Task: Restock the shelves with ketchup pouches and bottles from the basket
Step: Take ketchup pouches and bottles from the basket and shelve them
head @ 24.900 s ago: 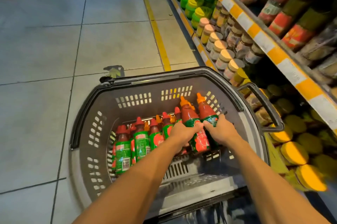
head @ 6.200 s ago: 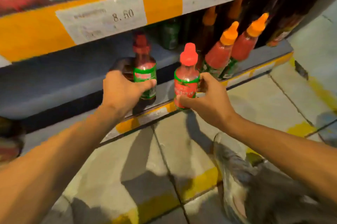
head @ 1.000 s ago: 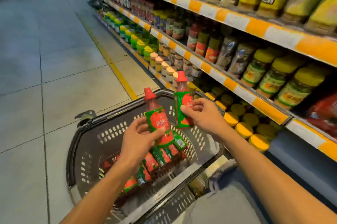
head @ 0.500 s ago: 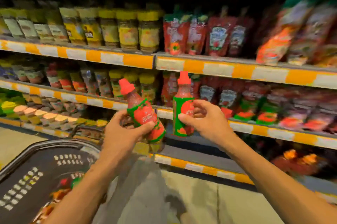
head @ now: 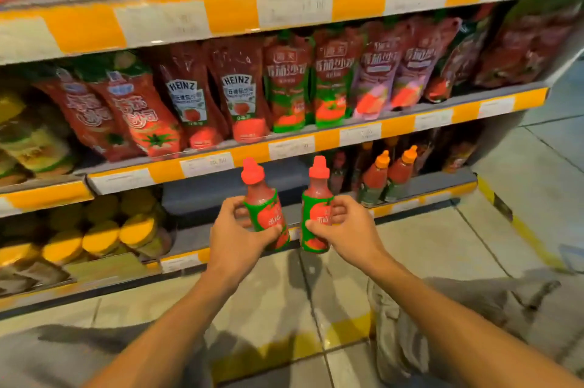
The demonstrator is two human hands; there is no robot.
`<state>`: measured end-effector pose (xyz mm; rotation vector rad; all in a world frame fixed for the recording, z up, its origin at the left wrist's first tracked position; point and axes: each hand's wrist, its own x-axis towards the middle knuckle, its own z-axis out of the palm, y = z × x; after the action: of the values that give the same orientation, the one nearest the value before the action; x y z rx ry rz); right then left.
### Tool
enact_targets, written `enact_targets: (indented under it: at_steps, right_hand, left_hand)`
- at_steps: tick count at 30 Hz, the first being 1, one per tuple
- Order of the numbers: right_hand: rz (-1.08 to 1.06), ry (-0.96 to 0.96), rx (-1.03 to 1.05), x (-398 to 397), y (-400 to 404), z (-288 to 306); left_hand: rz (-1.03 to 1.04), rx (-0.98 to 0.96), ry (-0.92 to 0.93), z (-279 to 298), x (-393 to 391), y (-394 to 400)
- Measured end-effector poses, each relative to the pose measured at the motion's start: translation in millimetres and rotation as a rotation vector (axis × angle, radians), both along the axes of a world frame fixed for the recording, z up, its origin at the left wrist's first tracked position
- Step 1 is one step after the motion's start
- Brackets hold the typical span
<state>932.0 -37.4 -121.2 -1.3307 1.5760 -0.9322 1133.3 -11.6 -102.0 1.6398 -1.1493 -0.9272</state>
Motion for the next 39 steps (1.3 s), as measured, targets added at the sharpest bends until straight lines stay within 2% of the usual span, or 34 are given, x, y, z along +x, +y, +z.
enact_targets:
  at_steps: [5,9,13,19,26,30,39]
  right_hand:
    - [-0.122,0.028,0.07,-24,-23,-68]
    - [-0.191,0.062,0.019,-36,-55,-112]
    - [-0.229,0.047,-0.016,-46,-88,-142]
    - [-0.27,0.032,-0.119,-56,-123,-177]
    - [-0.268,-0.042,-0.168,-54,-144,-208]
    - [-0.245,-0.011,-0.162,-55,-151,-213]
    - [-0.199,0.008,-0.173,-59,-145,-218]
  left_hand:
    - [-0.102,0.074,-0.1,-66,-25,-43]
    - [-0.155,0.084,-0.157,-109,-38,-96]
    - [-0.161,0.096,-0.162,-145,-55,-151]
    - [-0.106,0.152,-0.318,-189,-80,-204]
    - [-0.091,0.016,-0.236,-214,-98,-233]
    - [-0.12,-0.04,-0.286,-221,-103,-236]
    - [-0.135,0.01,-0.184,-227,-108,-240]
